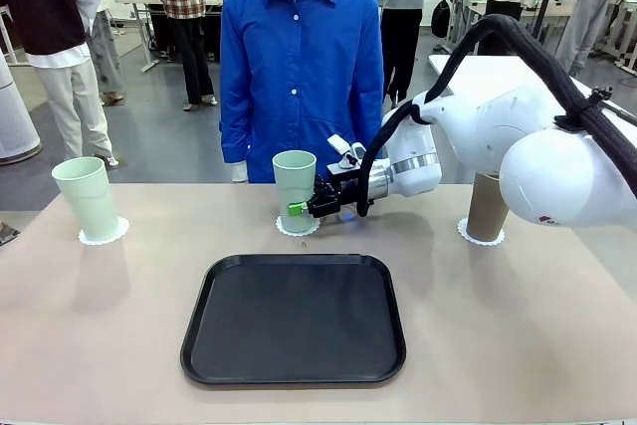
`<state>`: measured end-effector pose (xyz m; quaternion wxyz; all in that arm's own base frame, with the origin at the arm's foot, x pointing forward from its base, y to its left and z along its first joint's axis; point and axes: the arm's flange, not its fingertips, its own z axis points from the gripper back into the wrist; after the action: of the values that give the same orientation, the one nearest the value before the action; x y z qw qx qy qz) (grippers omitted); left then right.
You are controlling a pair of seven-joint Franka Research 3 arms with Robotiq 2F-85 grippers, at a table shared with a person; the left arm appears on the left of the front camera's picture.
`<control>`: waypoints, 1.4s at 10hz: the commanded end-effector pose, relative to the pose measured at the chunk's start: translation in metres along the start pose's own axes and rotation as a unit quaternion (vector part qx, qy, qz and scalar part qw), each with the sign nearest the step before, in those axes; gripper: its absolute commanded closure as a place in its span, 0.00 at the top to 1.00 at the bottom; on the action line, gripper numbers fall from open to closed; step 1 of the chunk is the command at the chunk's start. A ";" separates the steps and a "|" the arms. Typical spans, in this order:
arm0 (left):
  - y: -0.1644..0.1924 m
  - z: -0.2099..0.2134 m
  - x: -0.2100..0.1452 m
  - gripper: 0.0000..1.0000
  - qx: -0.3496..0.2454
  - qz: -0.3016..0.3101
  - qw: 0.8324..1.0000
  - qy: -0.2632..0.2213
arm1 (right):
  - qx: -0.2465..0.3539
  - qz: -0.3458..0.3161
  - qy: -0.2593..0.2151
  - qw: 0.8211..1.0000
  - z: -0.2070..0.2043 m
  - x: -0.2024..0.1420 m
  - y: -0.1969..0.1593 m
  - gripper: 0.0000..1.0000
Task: Place coasters on the table and set cups on them.
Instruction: Take one Reusable plastic cup from the Flat Tray and place it on a coaster set by the human.
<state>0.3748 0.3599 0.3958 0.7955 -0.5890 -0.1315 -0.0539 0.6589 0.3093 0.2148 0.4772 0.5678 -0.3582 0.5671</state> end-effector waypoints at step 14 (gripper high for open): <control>-0.001 0.001 0.000 1.00 0.005 0.001 1.000 -0.002 | 0.032 -0.001 0.004 0.999 0.011 0.009 -0.007 1.00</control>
<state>0.3748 0.3599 0.3958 0.7955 -0.5890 -0.1315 -0.0539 0.6656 0.3029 0.2174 0.4613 0.5758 -0.3523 0.5758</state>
